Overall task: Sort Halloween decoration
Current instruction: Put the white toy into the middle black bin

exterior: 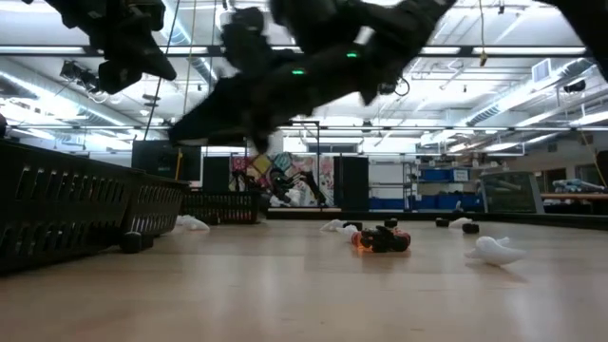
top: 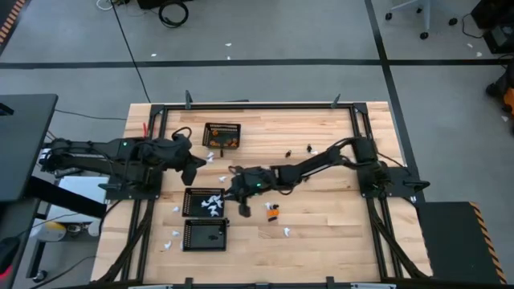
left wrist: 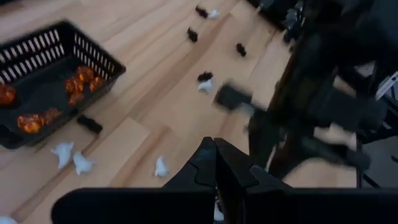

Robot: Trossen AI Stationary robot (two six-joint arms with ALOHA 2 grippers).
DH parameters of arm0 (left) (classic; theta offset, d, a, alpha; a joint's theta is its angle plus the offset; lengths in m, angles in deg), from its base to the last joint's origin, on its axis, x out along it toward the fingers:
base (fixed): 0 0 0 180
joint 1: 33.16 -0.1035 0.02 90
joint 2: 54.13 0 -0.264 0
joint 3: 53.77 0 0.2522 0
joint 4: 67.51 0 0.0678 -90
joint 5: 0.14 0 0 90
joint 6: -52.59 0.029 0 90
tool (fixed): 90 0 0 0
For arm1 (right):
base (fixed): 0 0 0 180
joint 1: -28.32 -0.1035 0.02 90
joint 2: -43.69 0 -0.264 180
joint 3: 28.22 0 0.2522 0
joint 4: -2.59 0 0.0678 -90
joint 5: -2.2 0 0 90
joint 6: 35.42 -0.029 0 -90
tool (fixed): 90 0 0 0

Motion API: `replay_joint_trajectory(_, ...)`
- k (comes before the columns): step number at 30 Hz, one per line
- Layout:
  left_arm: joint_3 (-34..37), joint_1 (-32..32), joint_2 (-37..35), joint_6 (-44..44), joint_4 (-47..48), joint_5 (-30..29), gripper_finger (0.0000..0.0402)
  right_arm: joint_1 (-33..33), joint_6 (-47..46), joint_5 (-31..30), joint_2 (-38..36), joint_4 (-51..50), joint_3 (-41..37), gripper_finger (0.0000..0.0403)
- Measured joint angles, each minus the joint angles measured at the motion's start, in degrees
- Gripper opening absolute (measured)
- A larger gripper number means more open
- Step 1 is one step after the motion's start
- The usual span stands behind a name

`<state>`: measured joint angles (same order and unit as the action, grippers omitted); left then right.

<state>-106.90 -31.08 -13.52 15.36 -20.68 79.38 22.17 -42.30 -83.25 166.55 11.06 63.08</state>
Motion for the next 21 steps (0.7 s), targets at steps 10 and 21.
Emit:
replay_joint_trajectory(10, 0.02, 0.00, -0.54, 1.51, -3.45, -1.89, 0.0009, 0.00, -2.12, 1.68, 13.50, -7.57, 18.20, 0.0058)
replay_joint_trajectory(21, 0.02, 0.02, -0.53, 2.10, -4.04, -1.89, 0.0009, 0.55, -2.12, 0.37, 14.74, -10.65, 20.49, 0.0106)
